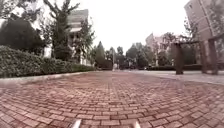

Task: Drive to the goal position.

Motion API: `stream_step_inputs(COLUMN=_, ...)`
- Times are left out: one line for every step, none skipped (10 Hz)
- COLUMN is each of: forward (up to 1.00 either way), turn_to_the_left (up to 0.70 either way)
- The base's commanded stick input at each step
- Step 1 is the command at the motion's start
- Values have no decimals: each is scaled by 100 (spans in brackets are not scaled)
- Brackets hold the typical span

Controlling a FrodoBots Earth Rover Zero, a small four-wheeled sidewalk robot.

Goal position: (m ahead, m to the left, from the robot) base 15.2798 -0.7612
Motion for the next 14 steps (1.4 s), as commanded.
stream_step_inputs(forward=70, turn_to_the_left=-11)
stream_step_inputs(forward=70, turn_to_the_left=-11)
stream_step_inputs(forward=70, turn_to_the_left=-11)
stream_step_inputs(forward=70, turn_to_the_left=-11)
stream_step_inputs(forward=70, turn_to_the_left=-11)
stream_step_inputs(forward=70, turn_to_the_left=-11)
stream_step_inputs(forward=70, turn_to_the_left=-11)
stream_step_inputs(forward=70, turn_to_the_left=-11)
stream_step_inputs(forward=70, turn_to_the_left=-8)
stream_step_inputs(forward=70, turn_to_the_left=0)
stream_step_inputs(forward=70, turn_to_the_left=0)
stream_step_inputs(forward=70, turn_to_the_left=0)
stream_step_inputs(forward=70, turn_to_the_left=0)
stream_step_inputs(forward=70, turn_to_the_left=0)
